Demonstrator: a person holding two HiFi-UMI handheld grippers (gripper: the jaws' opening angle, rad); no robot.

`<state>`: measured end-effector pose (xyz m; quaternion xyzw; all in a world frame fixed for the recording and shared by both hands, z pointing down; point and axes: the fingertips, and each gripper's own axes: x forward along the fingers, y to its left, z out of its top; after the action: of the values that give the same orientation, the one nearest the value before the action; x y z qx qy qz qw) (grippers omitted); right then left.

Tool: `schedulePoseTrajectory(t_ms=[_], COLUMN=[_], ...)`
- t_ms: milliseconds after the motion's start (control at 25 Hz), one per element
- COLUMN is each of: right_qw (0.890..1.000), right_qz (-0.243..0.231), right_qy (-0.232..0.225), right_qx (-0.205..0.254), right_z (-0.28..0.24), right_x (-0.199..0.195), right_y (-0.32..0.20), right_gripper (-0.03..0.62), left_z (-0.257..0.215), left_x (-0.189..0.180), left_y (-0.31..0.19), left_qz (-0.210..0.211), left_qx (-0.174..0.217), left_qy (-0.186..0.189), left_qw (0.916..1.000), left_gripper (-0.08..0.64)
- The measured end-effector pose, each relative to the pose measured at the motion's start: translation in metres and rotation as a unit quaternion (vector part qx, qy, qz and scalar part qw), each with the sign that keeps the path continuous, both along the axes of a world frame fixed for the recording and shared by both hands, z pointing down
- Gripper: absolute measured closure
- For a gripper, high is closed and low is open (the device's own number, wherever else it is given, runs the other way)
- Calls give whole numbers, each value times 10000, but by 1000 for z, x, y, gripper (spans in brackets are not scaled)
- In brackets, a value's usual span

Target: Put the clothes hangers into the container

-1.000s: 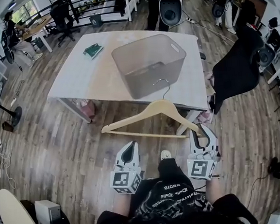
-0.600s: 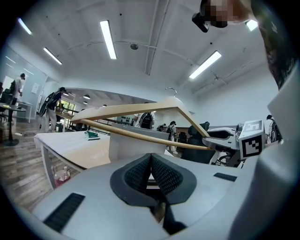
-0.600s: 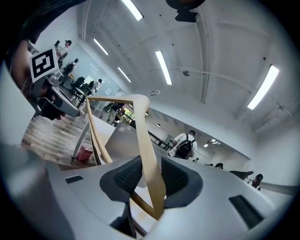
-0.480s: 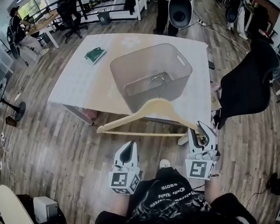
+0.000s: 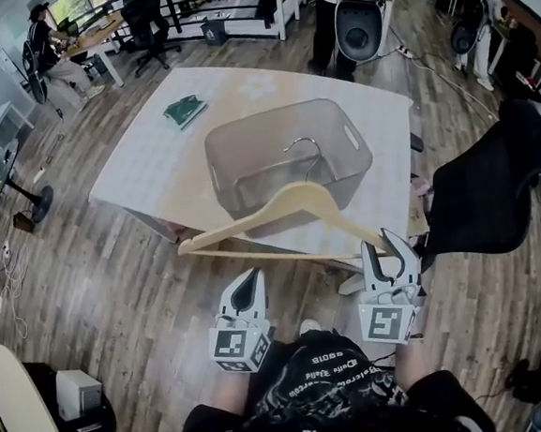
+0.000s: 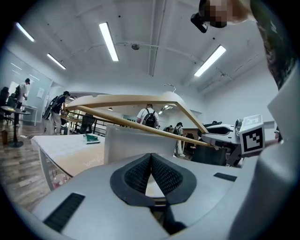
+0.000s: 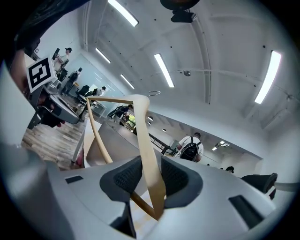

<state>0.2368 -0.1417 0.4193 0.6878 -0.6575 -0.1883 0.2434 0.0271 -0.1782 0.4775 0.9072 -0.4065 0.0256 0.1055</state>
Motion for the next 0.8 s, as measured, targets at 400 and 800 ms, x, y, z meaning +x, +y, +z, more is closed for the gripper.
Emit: schedulePoseTrajectory(t_ms=[400,800], right_qw=[9997,9984], right_qz=[67,349], right_qy=[-160,-302], right_qx=[178,330], right_z=[-14,-31], right_x=[27,48], right_y=[-26,-45], right_gripper=[454,454], left_z=[5,-1], left_x=[7,1], left_y=[-20,-52], left_qz=[-173,-139], left_qx=[-93,-109], left_qy=[50,82], left_qw=[9998,9998], left_gripper=[540,540])
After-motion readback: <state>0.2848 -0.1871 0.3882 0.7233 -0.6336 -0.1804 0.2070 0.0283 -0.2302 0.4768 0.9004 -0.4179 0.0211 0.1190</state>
